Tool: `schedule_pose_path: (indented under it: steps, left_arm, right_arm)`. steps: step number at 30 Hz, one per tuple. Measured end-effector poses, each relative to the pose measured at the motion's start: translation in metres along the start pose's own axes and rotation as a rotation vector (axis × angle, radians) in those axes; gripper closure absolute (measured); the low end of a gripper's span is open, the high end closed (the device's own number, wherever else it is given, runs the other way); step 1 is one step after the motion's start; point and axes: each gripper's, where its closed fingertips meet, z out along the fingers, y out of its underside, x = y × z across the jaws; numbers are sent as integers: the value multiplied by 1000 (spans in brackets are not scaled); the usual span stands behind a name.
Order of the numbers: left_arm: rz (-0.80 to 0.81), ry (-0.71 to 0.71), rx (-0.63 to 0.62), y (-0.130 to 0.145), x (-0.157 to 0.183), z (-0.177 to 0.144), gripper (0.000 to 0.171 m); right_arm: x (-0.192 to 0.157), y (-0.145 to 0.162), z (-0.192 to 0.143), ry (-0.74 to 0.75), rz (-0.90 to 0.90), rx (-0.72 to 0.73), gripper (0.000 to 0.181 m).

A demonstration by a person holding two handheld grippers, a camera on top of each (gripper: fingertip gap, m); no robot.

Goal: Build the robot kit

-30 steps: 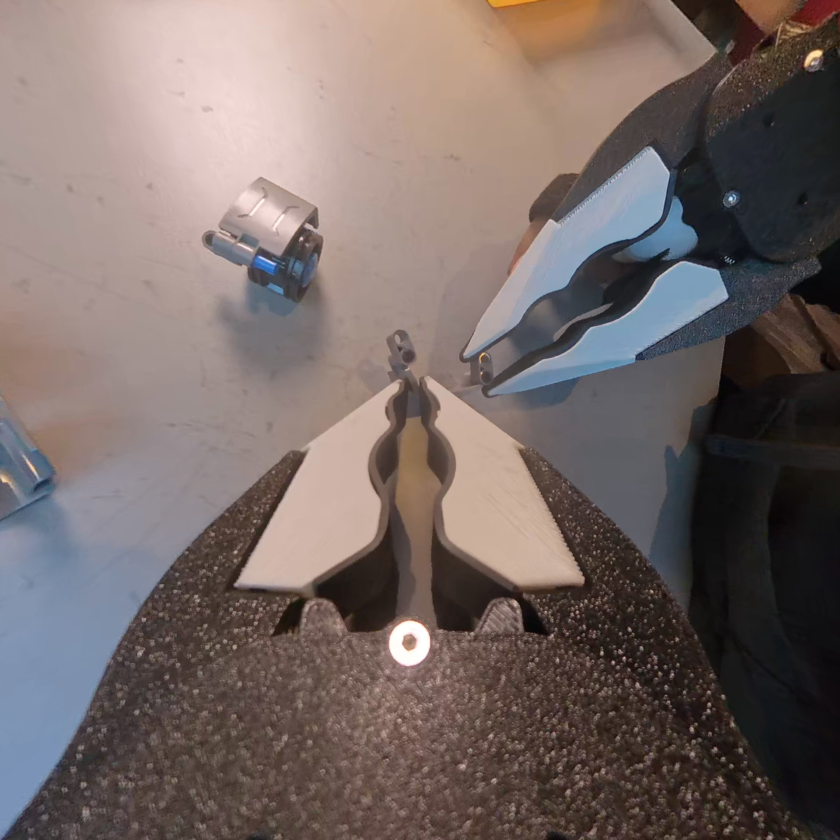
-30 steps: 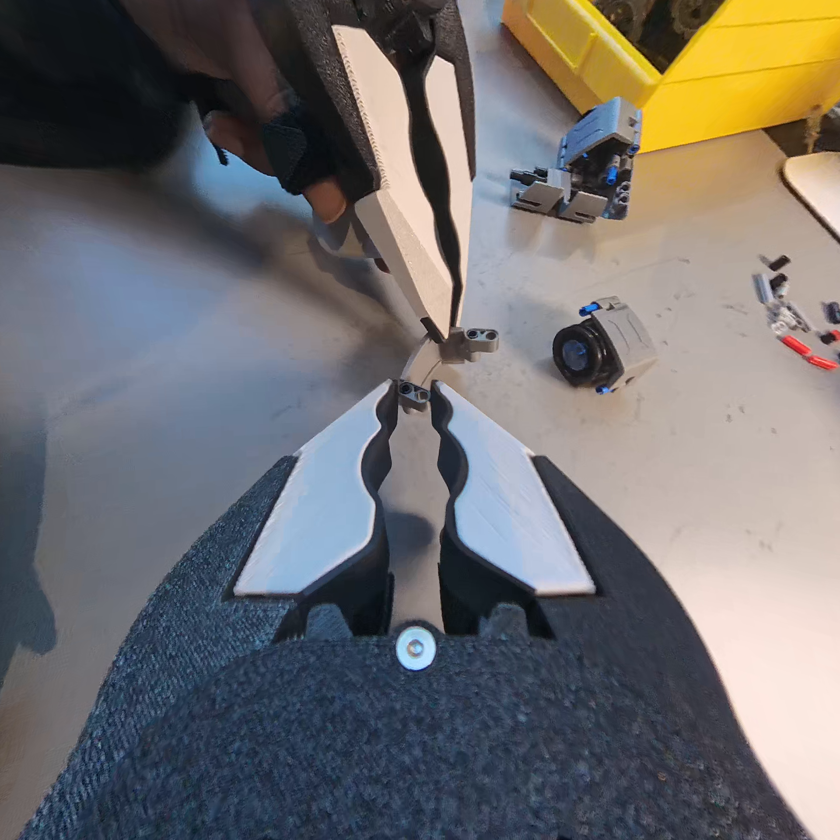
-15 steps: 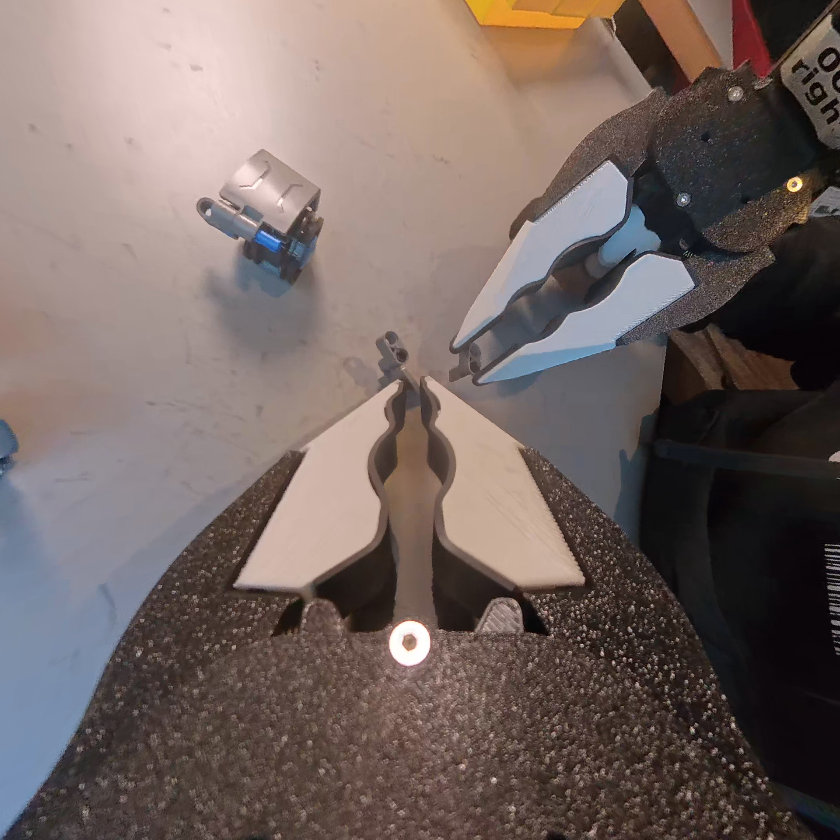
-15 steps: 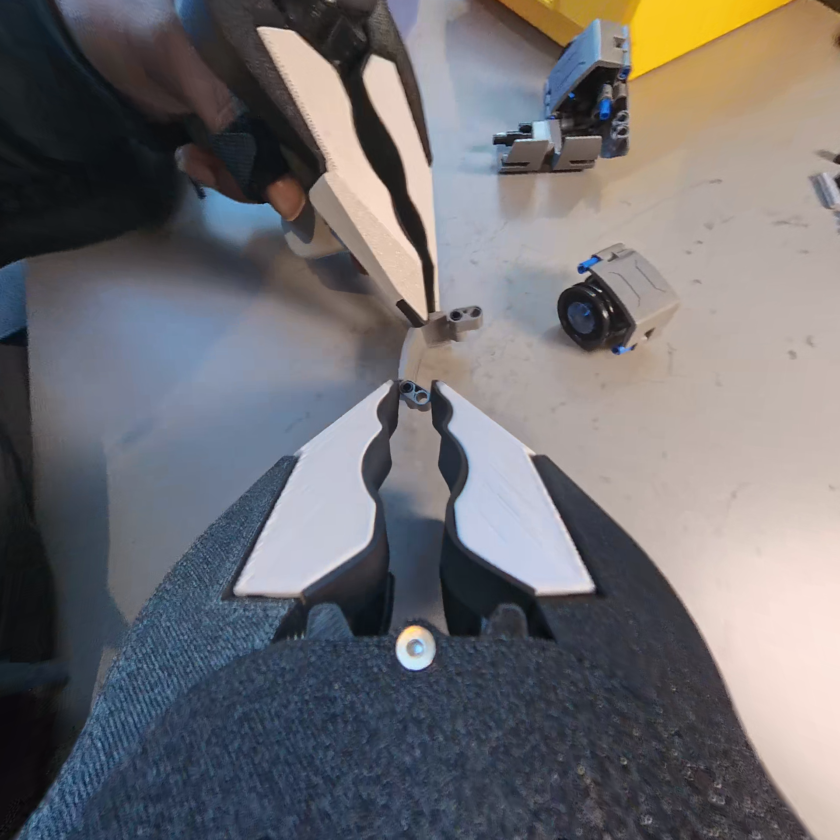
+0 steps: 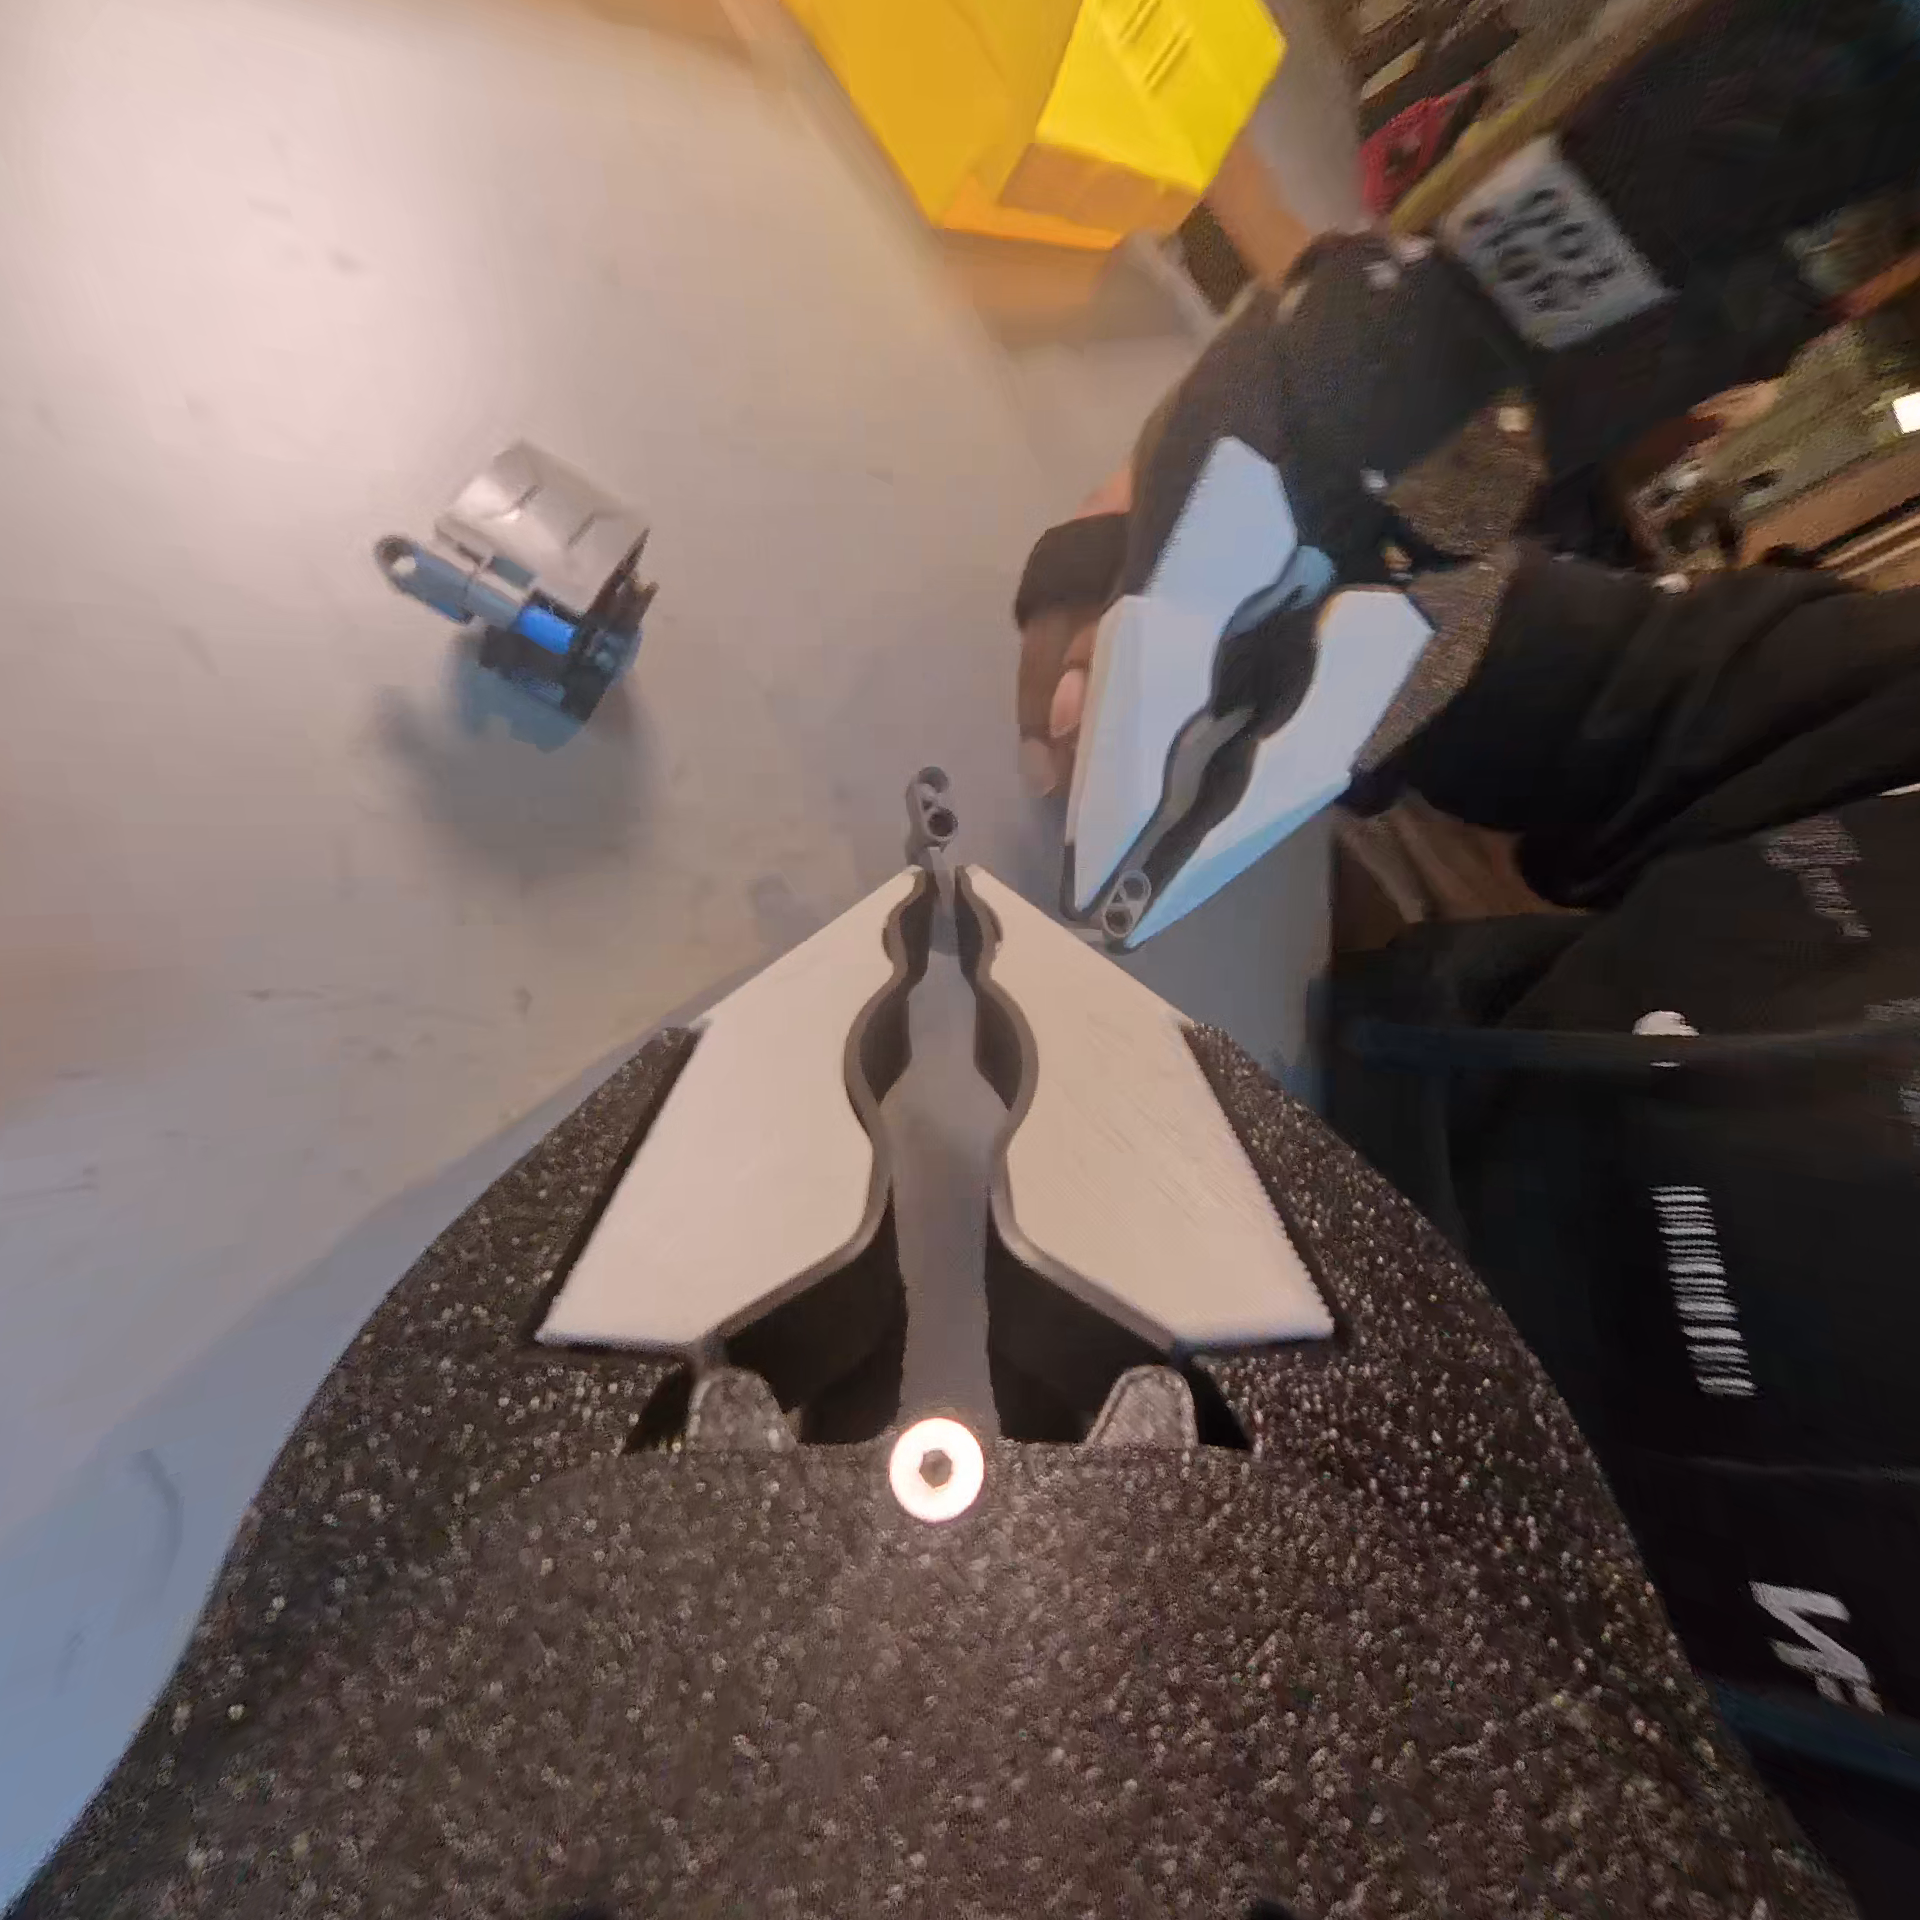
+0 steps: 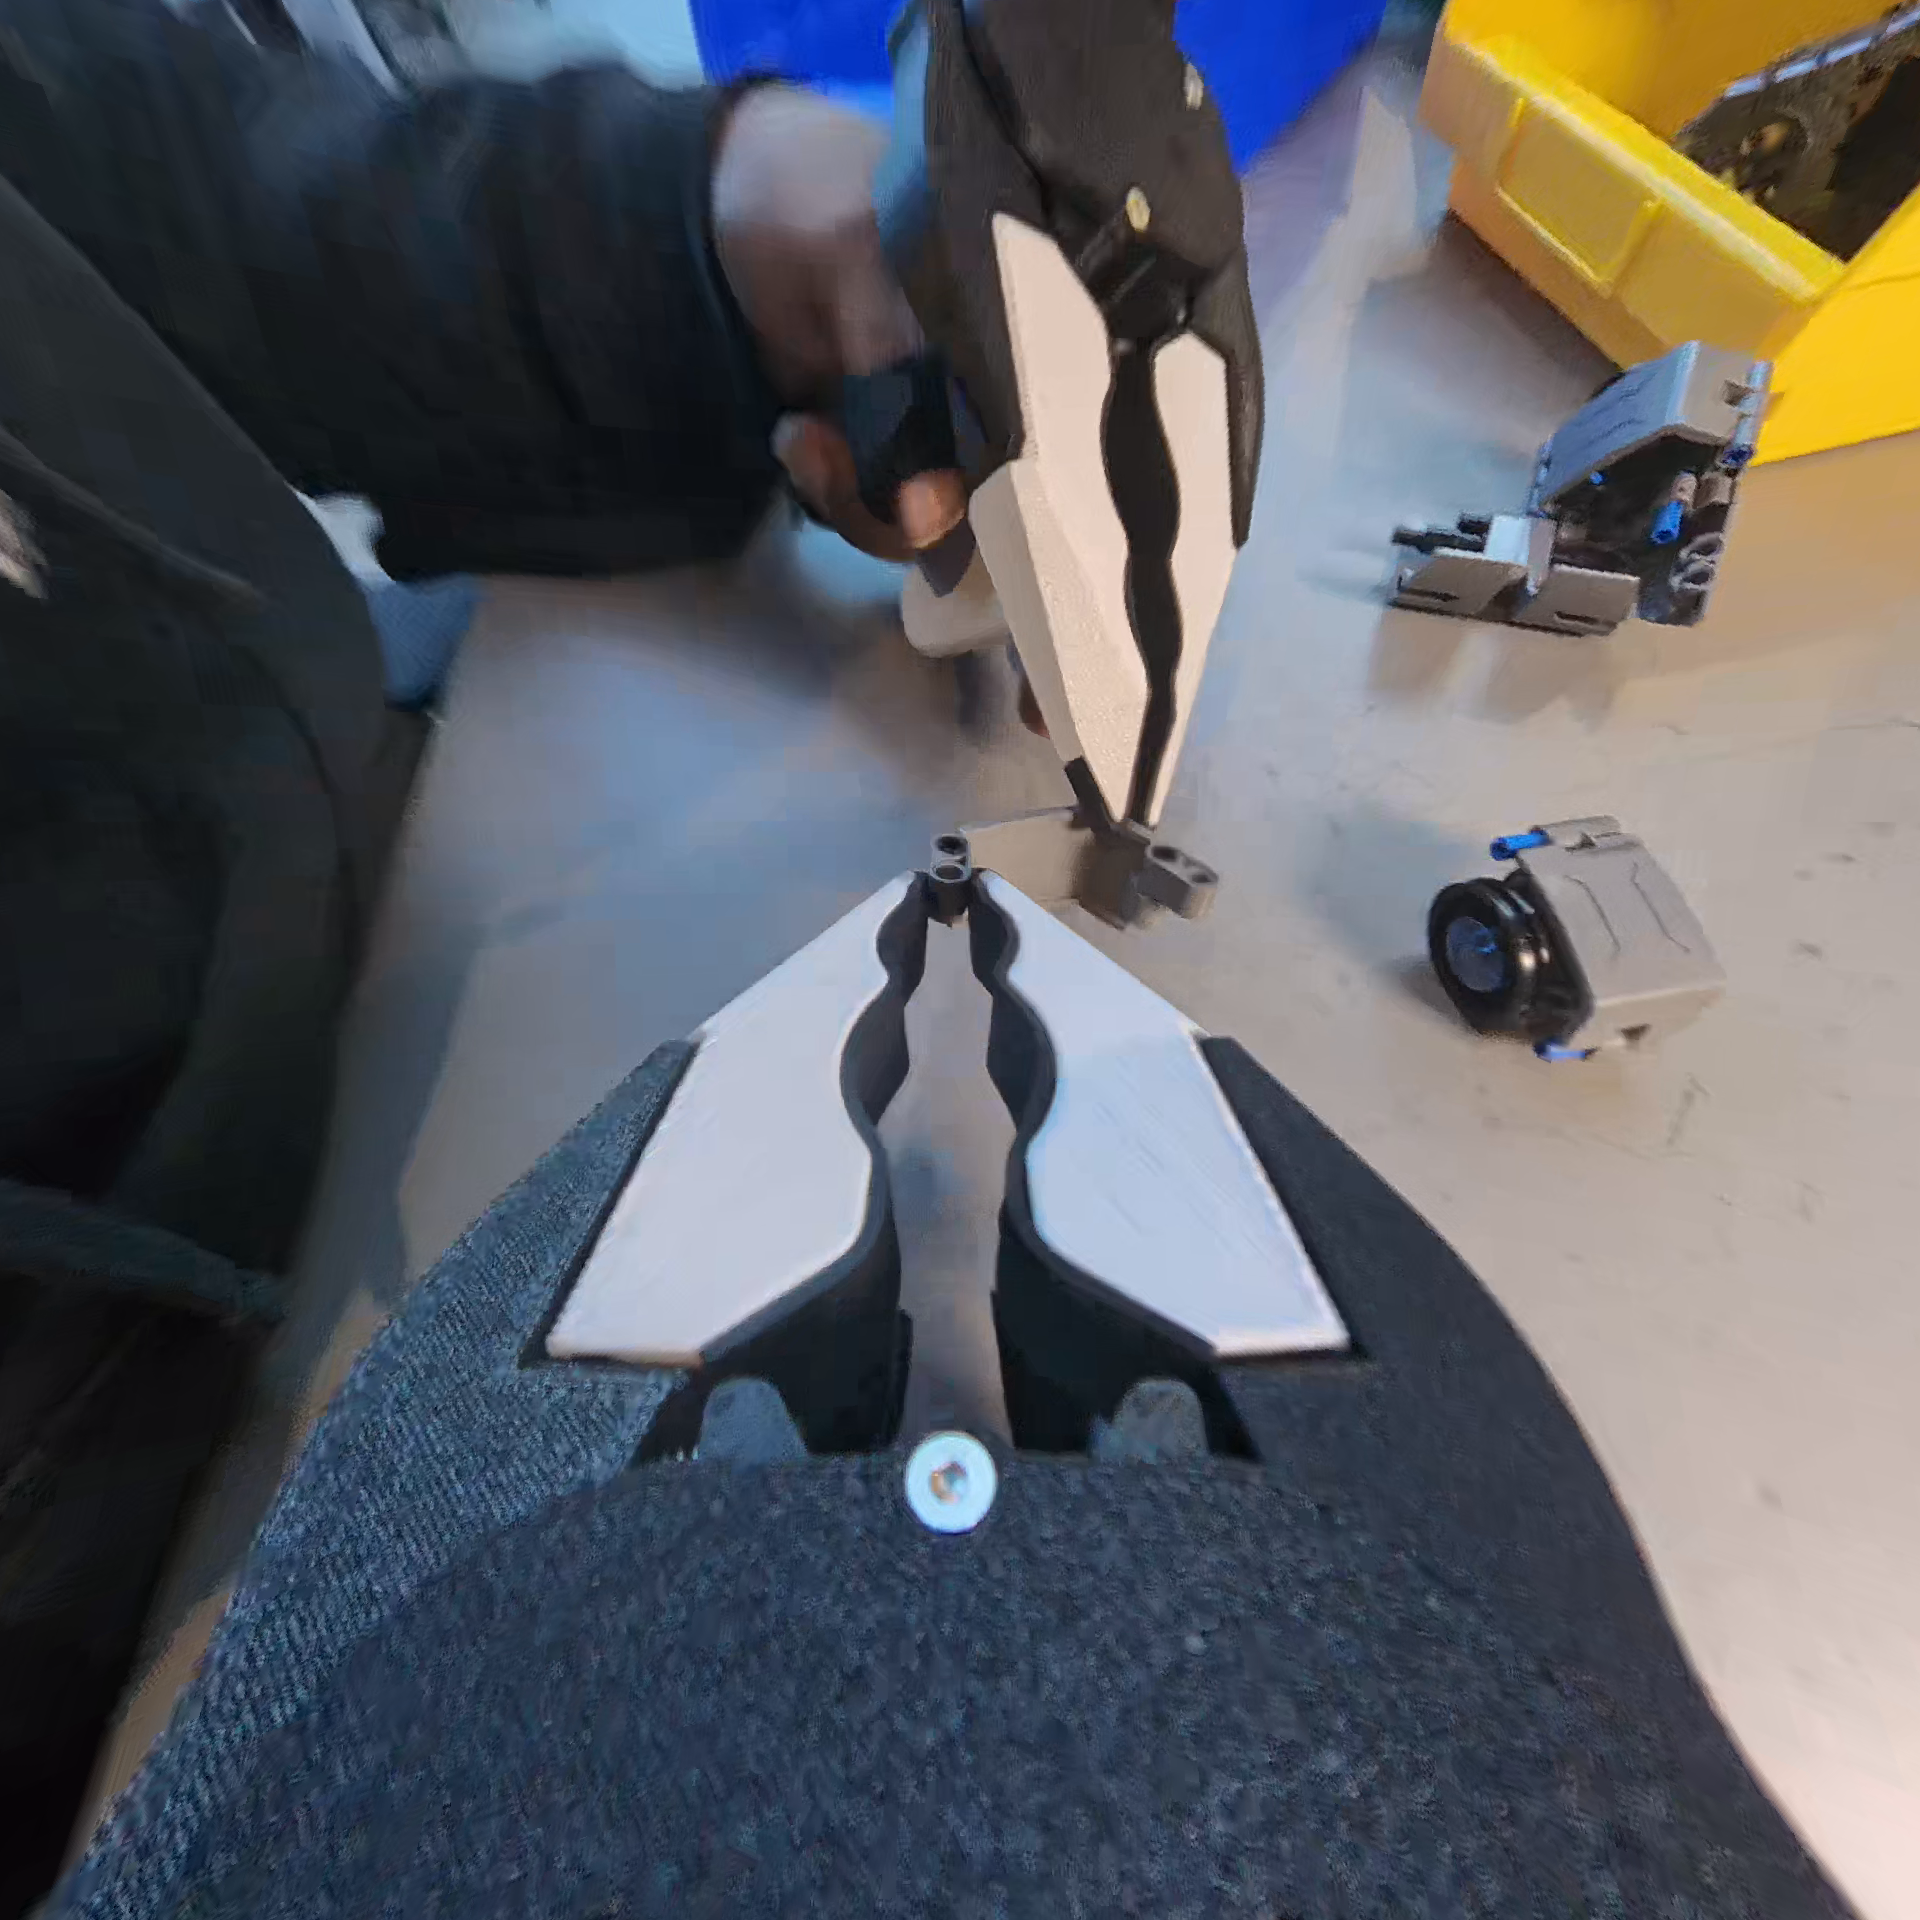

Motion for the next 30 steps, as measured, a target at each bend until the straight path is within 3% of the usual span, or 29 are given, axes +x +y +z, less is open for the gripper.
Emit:
schedule_pose_path:
  steps: [4,7,9,11,13,18,30]
  left_arm:
    - [60,264,199,-35,37,-25,137]
    - [275,279,320,-49,59,-35,133]
    - [426,291,316,-45,78,-36,134]
    - [501,300,219,-31,86,-27,136]
    - [521,304,136,-19,87,-16,147]
    - [429,351,87,-10,82,-12,169]
    - [314,527,91,-5,94,-15,170]
  right_arm:
    - [-18,-53,-42,-320,244,344,176]
    - [-28,-68,-56,-493,329,431,176]
    - [-31,-69,-56,-568,365,431,175]
    - [-35,-68,-55,-637,396,425,175]
    - [-35,-68,-53,-670,412,420,175]
    - [-23,-57,-46,-642,466,369,174]
    - [-28,-57,-48,-701,484,389,169]
